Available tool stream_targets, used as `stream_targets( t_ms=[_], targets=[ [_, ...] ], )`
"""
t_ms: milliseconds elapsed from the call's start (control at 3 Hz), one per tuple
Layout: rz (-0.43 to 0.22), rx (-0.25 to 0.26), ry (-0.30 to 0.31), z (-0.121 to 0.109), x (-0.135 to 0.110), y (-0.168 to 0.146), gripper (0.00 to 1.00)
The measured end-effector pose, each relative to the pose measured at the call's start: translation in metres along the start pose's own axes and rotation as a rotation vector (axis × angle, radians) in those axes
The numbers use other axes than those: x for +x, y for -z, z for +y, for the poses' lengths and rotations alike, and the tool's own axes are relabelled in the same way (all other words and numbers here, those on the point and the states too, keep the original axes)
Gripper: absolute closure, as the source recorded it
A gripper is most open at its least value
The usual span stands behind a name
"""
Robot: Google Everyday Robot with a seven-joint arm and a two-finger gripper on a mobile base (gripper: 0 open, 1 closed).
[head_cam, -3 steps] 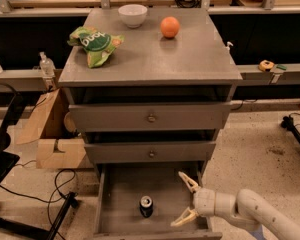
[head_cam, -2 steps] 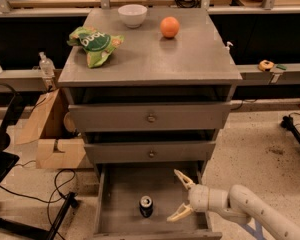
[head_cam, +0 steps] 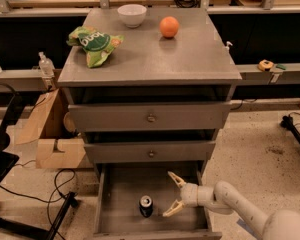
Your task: Pick pepsi can from bottom drawer and place on counter
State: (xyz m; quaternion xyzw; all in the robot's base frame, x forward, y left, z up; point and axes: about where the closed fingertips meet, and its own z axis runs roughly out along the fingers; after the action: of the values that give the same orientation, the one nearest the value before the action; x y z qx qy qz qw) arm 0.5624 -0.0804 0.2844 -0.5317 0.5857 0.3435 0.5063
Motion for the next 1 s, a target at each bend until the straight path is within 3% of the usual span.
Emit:
stream_targets(
  t_ms=[333, 667, 1000],
  targets=[
    [0.022, -0.042, 0.002, -0.005, 0.037, -0.032, 0.0],
    [0.074, -0.107, 0.0, 0.003, 0.07, -0.07, 0.0],
    [0.099, -0.138, -0.022, 0.02, 0.089, -0.087, 0.0]
  ],
)
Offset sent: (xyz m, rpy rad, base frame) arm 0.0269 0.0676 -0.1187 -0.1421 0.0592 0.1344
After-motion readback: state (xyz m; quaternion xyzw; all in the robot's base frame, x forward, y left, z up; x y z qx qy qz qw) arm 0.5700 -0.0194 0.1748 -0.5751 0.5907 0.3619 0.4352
